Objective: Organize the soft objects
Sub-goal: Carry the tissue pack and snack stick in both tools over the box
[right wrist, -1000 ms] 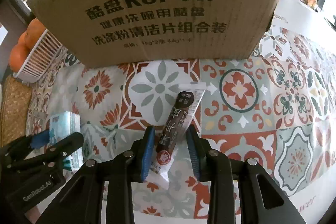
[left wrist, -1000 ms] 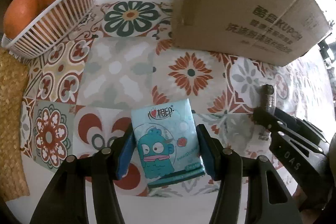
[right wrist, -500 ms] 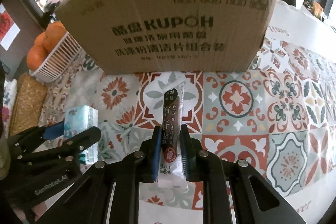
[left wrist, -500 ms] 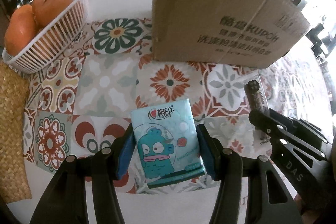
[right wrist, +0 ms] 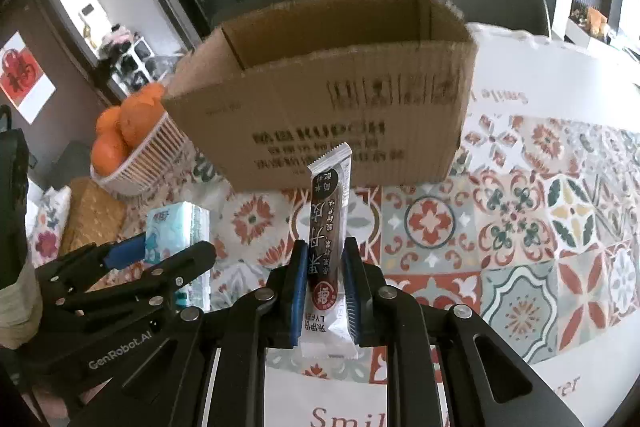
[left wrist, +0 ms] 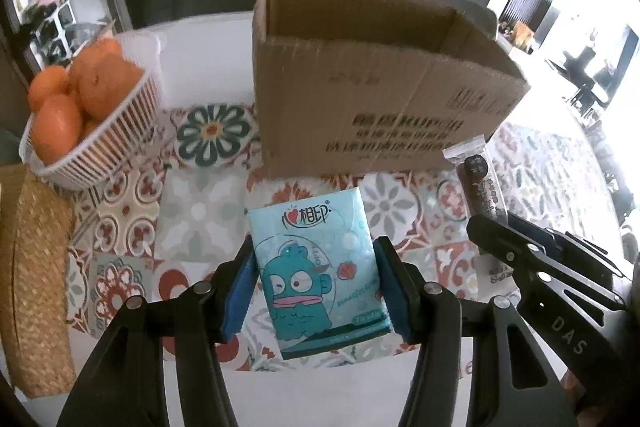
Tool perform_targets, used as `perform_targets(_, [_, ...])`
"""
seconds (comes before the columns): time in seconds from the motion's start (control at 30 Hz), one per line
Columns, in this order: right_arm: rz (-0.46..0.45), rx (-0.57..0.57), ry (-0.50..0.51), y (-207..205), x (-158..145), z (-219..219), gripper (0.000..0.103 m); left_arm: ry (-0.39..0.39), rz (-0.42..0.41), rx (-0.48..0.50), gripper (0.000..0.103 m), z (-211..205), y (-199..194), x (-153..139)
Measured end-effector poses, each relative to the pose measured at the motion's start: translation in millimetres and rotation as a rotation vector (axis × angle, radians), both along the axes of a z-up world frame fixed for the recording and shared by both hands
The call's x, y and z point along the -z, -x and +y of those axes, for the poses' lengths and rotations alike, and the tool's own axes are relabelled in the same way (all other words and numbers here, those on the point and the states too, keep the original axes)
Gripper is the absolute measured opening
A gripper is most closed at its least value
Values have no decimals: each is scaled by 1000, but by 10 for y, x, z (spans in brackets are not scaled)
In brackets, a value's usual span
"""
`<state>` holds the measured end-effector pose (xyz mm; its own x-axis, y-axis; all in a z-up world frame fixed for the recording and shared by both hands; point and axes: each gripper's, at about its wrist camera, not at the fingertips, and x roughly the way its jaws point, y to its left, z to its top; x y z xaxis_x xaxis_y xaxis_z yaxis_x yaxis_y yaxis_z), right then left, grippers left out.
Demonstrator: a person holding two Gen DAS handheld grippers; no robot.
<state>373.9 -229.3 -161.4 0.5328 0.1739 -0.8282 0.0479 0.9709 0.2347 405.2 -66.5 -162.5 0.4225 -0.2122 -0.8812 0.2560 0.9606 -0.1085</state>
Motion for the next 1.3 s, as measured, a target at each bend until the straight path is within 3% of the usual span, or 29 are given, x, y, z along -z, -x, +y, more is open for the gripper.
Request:
perform_targets(1.0, [-241, 30, -35, -134, -938, -112, 19, 52, -248, 37, 56, -266, -145, -1100])
perform_targets(1.3, [-264, 34, -57, -329, -1042, -166, 19, 57, -286, 43, 56, -333, -308, -1294])
